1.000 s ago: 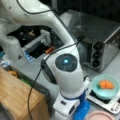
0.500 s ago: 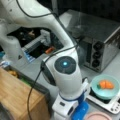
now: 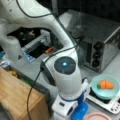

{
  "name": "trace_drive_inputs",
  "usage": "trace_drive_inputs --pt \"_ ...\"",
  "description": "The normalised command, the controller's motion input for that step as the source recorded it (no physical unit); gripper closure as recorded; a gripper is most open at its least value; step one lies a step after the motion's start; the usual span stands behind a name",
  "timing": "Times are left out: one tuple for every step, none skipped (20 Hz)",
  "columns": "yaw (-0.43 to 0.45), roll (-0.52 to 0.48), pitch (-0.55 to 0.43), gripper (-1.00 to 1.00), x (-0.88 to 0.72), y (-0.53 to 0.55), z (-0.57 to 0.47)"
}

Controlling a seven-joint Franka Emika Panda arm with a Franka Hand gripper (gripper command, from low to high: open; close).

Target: Pick up the pan. Place the pan on the table. Pick up the bowl. Place the bowl on the stove.

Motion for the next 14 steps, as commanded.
trace_drive_inputs --pt "-0.016 -0.126 -0.091 1.0 -0.04 0.02 -0.09" --pt "-0.017 -0.121 -0.089 -1.0 -0.04 0.02 -0.09" --pt "-0.019 -0.129 -0.085 -1.0 -0.03 0.03 -0.09" --pt "-0.017 -0.126 -0.093 -1.0 -0.03 0.02 -0.09" --pt "-0.018 -0.123 -0.093 -1.0 -0.03 0.02 -0.09" --pt "-0.019 -0.121 -0.097 -1.0 -0.02 0.02 -0.1" --pt "-0.022 -0.116 -0.101 -1.0 -0.02 0.02 -0.11" --pt "-0.026 -0.119 -0.099 -1.0 -0.02 0.02 -0.12" --pt "-0.026 -0.119 -0.098 -1.0 -0.02 0.02 -0.11" --pt "-0.025 -0.119 -0.101 -1.0 -0.02 0.02 -0.11" --pt "-0.02 -0.115 -0.105 -1.0 -0.03 0.02 -0.1" --pt "-0.018 -0.113 -0.104 -1.0 -0.03 0.02 -0.09" --pt "-0.018 -0.109 -0.101 -1.0 -0.04 0.02 -0.09" --pt "-0.017 -0.105 -0.095 -1.0 -0.05 0.02 -0.08"
